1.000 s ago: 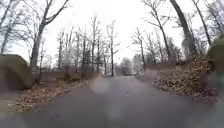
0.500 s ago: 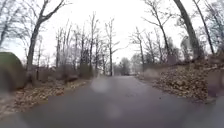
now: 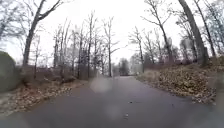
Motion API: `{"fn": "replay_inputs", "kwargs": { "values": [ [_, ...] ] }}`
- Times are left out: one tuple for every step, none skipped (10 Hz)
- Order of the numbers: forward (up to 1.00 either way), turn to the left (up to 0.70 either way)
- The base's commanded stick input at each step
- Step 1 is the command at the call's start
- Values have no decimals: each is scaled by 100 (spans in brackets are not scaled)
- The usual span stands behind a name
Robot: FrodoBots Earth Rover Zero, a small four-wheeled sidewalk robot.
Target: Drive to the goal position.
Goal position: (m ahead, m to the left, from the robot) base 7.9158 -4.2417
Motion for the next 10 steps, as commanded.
{"fn": "replay_inputs", "kwargs": {
  "values": [
    [100, 0],
    [100, 0],
    [100, 0],
    [100, 0],
    [100, 0],
    [100, 0],
    [100, 0],
    [100, 0],
    [100, 0],
    [100, 0]
  ]
}}
